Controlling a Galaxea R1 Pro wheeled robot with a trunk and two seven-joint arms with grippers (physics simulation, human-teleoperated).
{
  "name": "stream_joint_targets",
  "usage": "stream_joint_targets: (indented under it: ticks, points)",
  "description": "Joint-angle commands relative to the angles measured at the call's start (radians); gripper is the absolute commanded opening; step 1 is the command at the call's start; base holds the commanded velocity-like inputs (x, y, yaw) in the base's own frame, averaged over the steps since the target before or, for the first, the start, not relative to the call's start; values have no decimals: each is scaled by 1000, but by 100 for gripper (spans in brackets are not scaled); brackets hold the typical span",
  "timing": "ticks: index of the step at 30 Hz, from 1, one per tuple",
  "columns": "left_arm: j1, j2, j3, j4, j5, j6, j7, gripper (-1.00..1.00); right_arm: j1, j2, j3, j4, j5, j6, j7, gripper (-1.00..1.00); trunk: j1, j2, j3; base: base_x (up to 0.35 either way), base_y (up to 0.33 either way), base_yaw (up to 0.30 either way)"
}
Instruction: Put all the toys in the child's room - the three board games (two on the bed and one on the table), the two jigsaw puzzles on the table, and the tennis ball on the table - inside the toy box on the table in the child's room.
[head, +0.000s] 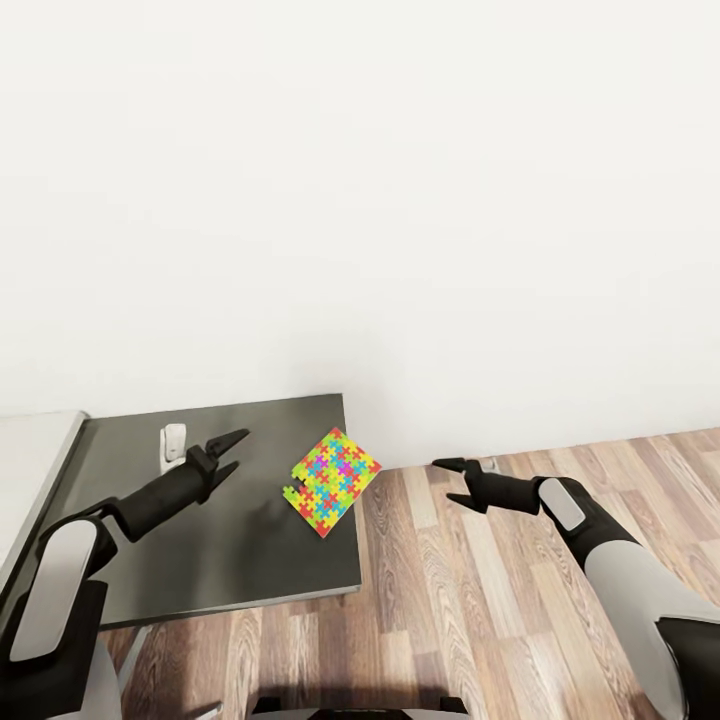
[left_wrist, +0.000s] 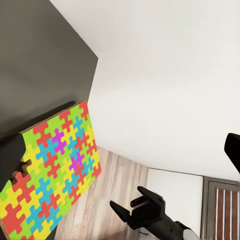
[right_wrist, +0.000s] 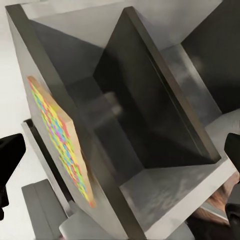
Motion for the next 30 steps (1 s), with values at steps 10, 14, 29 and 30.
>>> stream_joint_targets:
  ticks: [10,14,29,30]
  points:
    - [-2,-1,1,0,4,5,5,100,3,-2,-4,0,8,2,62,100,1,-2,-1,0,0,5]
    - [-2,-2,1,1,4,5,6,100,3,-2,-3,0,8,2,68,100,1,-2,-1,0,0,1]
    - [-2,-2,0,2,3,5,6,100,4,-4,-3,0,8,1,75,100,1,-2,-1,0,0,21]
    - [-2,-2,0,2,3,5,6,100,4,-4,-3,0,8,1,75,100,1,-2,-1,0,0,133]
